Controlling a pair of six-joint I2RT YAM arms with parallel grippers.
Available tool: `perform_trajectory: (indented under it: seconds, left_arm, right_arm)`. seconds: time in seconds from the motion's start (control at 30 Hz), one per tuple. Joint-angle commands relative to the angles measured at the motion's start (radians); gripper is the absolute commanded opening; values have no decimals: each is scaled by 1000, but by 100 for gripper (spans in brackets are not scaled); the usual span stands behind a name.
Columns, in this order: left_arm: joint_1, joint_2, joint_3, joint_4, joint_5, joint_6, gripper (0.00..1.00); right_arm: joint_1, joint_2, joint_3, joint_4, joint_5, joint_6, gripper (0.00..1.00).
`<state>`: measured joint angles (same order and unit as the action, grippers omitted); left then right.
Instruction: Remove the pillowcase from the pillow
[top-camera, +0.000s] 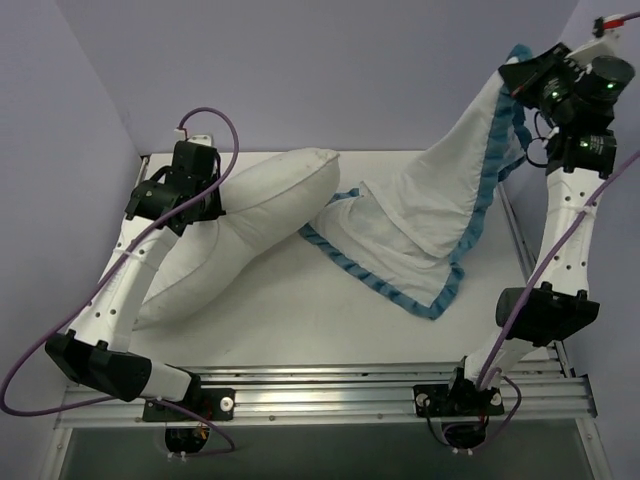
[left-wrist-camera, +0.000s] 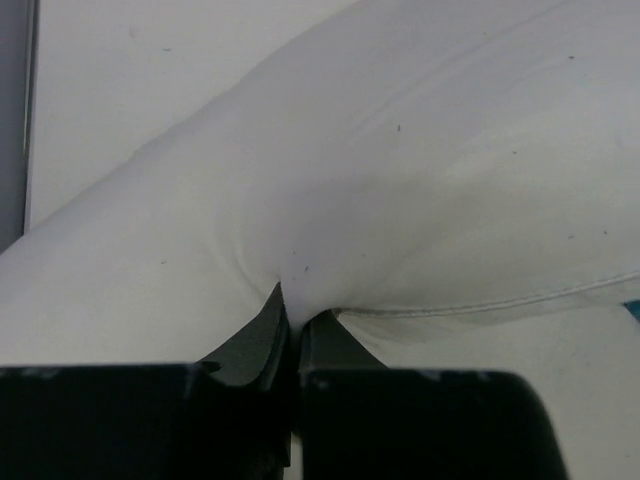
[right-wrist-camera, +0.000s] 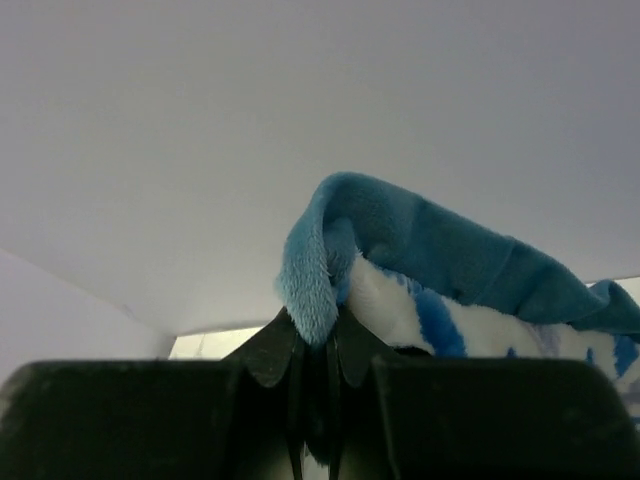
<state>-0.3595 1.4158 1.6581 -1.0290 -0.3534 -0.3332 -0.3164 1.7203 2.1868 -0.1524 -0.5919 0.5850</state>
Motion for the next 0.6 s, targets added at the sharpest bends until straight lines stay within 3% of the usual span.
perform_trajectory:
  seconds: [0.0, 0.13, 0.17, 0.37, 0.43, 0.53, 0.57]
  left_arm:
    - [19, -72, 114, 92, -70, -6, 2]
    - [19, -81, 146, 92, -147, 6, 2]
    - [19, -80, 143, 98, -157, 8, 2]
    - [27, -72, -58, 187, -193, -21, 2]
    - [30, -69, -150, 217, -177, -49, 2]
    - [31, -72, -225, 274, -134, -81, 2]
    - [31, -74, -269, 306, -101, -89, 2]
  right_arm:
    - [88, -60, -158, 33, 21, -112, 0]
    - [278, -113, -373, 21, 125, -197, 0]
    - [378, -117, -412, 17, 145, -212, 0]
    - [686, -105, -764, 83, 253, -226, 0]
    - [810, -65, -829, 79, 294, -228, 6]
    - [930, -36, -941, 83, 329, -225, 23]
    - [950, -37, -987, 85, 339, -221, 33]
